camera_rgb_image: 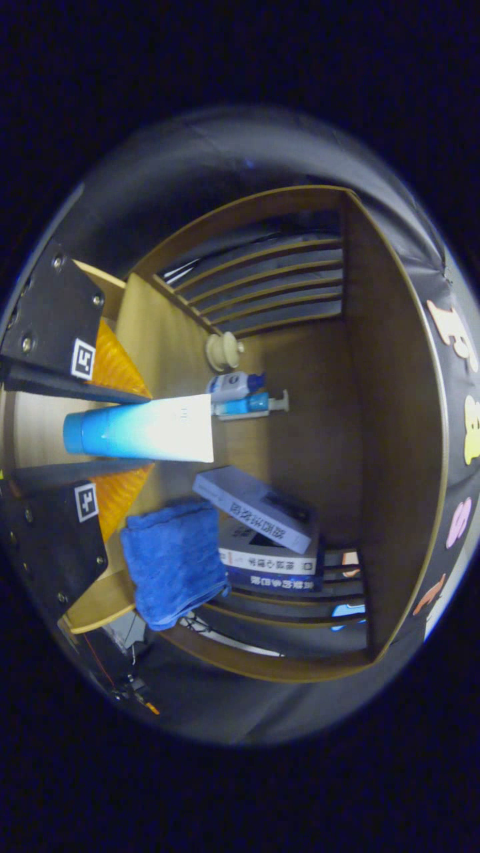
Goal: Pull open the drawer, take out the items inside it, and place them on the countertop above the cabinet.
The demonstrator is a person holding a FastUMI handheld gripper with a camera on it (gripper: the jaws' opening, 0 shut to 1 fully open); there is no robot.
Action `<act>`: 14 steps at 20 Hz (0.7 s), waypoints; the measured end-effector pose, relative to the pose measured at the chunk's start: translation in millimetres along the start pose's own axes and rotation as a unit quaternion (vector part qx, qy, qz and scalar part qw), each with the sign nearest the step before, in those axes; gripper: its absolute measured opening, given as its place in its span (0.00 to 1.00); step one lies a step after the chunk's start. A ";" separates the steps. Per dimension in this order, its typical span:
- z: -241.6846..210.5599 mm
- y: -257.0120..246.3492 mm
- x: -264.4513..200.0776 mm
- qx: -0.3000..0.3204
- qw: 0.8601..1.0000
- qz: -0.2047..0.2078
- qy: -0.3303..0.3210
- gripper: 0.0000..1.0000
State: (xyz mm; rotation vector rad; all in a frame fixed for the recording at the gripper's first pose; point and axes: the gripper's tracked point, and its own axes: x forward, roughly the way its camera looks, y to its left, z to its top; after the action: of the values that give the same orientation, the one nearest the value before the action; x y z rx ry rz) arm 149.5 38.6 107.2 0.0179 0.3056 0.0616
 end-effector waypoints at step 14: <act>-41.7 -8.6 135.1 0.021 0.999 -0.038 0.008 0.42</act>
State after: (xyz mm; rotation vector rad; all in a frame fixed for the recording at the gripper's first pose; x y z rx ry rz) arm 266.1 38.9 26.7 0.0465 0.3232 -0.0205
